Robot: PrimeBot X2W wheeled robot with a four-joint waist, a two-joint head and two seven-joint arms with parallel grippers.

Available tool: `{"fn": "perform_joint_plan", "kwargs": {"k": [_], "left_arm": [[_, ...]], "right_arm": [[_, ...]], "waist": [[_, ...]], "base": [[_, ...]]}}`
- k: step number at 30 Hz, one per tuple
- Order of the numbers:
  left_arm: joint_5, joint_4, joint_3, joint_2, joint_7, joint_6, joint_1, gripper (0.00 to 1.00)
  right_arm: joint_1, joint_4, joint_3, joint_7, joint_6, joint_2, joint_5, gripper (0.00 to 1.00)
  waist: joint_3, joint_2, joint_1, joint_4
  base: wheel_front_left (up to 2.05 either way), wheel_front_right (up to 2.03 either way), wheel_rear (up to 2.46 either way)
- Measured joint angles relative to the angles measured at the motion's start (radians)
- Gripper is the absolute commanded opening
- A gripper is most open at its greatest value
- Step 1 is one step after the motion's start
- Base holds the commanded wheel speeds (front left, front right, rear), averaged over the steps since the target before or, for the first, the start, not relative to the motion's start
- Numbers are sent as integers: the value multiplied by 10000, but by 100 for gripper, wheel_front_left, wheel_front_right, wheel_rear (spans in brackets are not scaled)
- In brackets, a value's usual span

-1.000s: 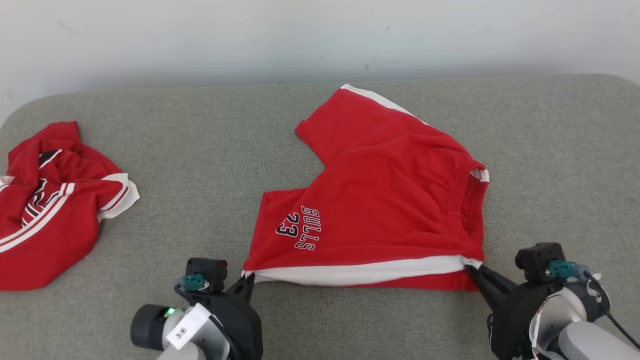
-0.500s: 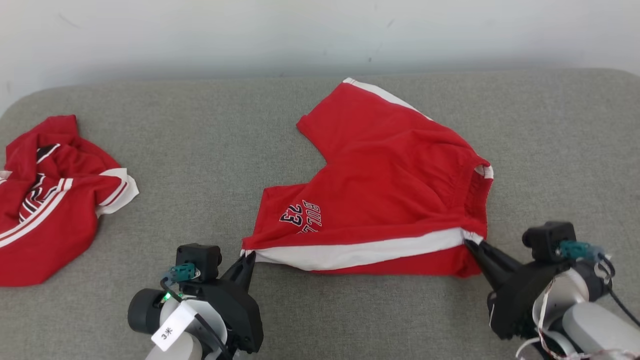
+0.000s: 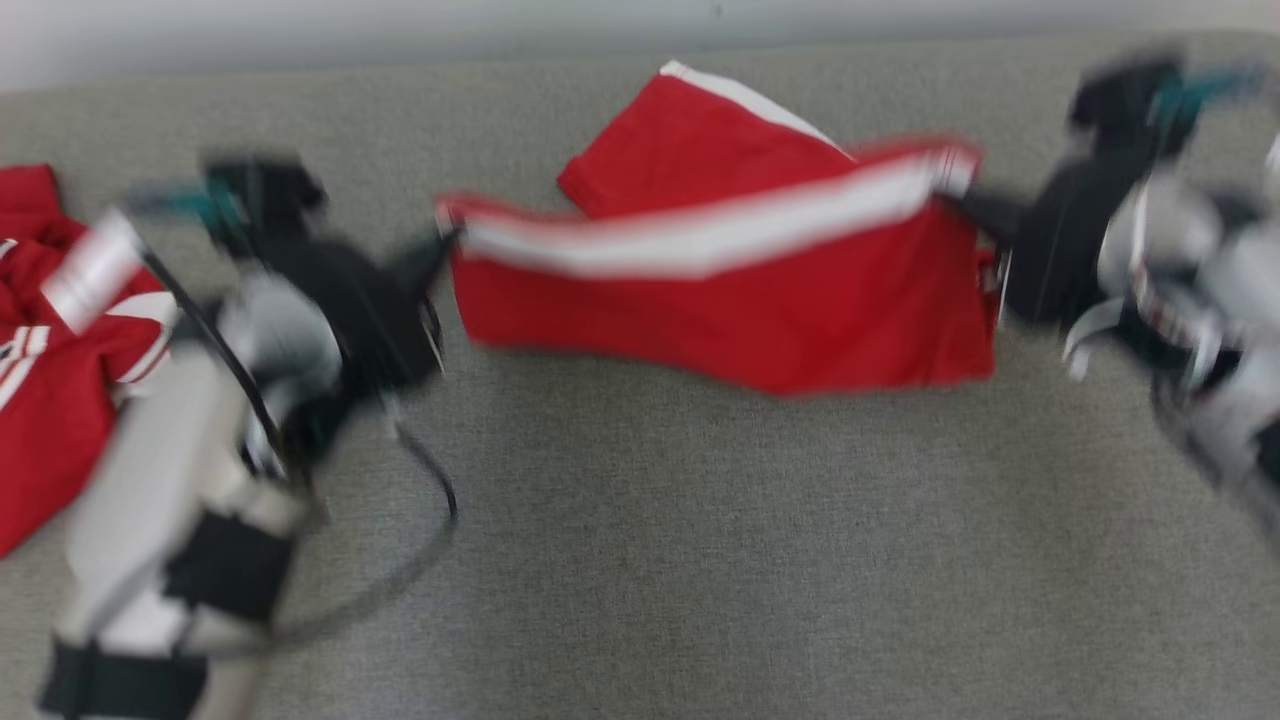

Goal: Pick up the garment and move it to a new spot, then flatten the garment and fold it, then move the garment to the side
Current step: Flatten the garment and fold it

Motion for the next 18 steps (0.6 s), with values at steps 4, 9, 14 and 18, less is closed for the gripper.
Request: {"fn": "perform_joint_plan", "kwargs": {"k": [4, 9, 14, 18], "left_arm": [[-128, 911, 631, -13, 564, 151, -3086, 0], [1177, 876, 867, -50, -713, 458, -6786, 0], [1298, 520, 773, -407, -1701, 326, -6946, 0], [1200, 1218, 518, -326, -2107, 79, -4907, 0]], "right_arm": [[-2972, 1156, -552, 437, -604, 370, -497, 0], [-6351, 1720, -1519, -1438, -773, 639, -1797, 0], [-6494, 1390, -1237, -2976, 19, 621, -2127, 0], [-4270, 1929, -541, -3735, 959, 882, -2102, 0]], "waist": [[529, 1, 1, -105], [1237, -1, 0, -122], [1952, -1, -2, 24], [2340, 2, 4, 225]], "base": [[0, 0, 0], [0, 0, 0], [0, 0, 0], [0, 0, 0]]}}
